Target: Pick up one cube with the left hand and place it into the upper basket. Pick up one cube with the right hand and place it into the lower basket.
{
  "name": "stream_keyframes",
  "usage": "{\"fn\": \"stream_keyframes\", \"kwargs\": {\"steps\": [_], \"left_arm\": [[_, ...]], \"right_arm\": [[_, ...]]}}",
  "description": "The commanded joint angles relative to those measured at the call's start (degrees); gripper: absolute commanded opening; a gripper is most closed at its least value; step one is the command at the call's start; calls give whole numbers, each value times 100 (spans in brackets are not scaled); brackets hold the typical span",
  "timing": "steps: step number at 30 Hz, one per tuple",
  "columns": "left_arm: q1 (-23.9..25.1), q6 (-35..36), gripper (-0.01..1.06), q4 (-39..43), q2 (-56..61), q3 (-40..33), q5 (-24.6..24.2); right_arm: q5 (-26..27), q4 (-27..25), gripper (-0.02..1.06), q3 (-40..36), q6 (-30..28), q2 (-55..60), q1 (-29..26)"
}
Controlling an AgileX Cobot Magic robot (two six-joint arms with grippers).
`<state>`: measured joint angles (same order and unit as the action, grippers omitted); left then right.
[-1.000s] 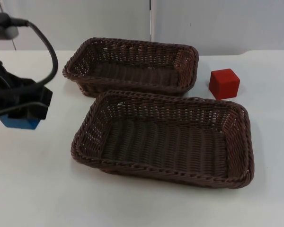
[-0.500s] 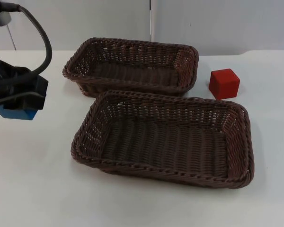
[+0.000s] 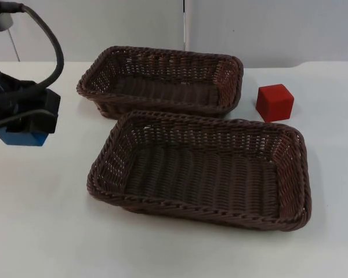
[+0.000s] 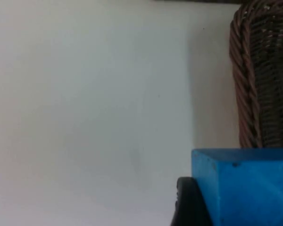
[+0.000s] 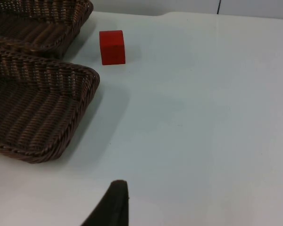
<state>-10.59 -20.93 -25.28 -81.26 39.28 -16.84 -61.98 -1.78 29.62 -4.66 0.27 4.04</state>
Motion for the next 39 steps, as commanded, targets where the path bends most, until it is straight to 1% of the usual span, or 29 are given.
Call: {"fn": "stream_keyframes", "kwargs": {"steps": [1, 2, 4, 7, 8, 13, 14, 17, 20, 21, 24, 27, 29, 32, 33, 36, 37, 39], "left_arm": [[-42, 37, 0, -104, 62, 307, -59], [-42, 37, 0, -104, 62, 307, -59], [-42, 37, 0, -108, 62, 543, -67], [-42, 37, 0, -108, -37, 919, -221], [-42, 37, 0, -108, -37, 919, -221], [-42, 37, 0, -108, -549, 1556, -380], [-42, 37, 0, -108, -549, 1556, -380], [-42, 25, 0, -108, -882, 1927, -452], [-42, -39, 0, -108, -1427, 2538, -687], [-42, -39, 0, -108, -1427, 2538, -687], [-42, -80, 0, -108, -1840, 2962, -818], [-42, -90, 0, -108, -2257, 3399, -832], [-42, -107, 0, -118, -2372, 3544, -841], [-42, -147, 0, -133, -2830, 4052, -992], [-42, -147, 0, -133, -2830, 4052, -992], [-81, -147, 0, -160, -3194, 4449, -1155], [-145, -195, 0, -185, -3384, 4716, -1264], [-157, -233, 0, -185, -3457, 4804, -1297]], "right_arm": [[6, 12, 105, -3, -22, -27, -33], [6, 12, 105, -3, -22, -27, -33], [6, 12, 105, -3, -22, -27, -33], [6, 12, 105, -3, -22, -27, -33], [6, 12, 105, -3, -22, -27, -33], [6, 23, 105, -3, -45, -27, -33], [6, 23, 105, -3, -45, -27, -33], [6, 23, 105, -3, -45, -27, -33], [6, 23, 105, -3, -45, -27, -33], [6, 23, 105, -3, -45, -27, -33], [6, 23, 105, -3, -45, -27, -33], [6, 23, 105, -3, -45, -27, -33], [6, 23, 105, -3, -45, -27, -33], [6, 23, 105, -3, -45, -27, -33], [6, 23, 105, -3, -45, -27, -33], [6, 23, 105, -3, -45, -27, -33], [6, 23, 105, -3, -45, -27, -33], [6, 23, 105, -3, -45, -27, -33]]}}
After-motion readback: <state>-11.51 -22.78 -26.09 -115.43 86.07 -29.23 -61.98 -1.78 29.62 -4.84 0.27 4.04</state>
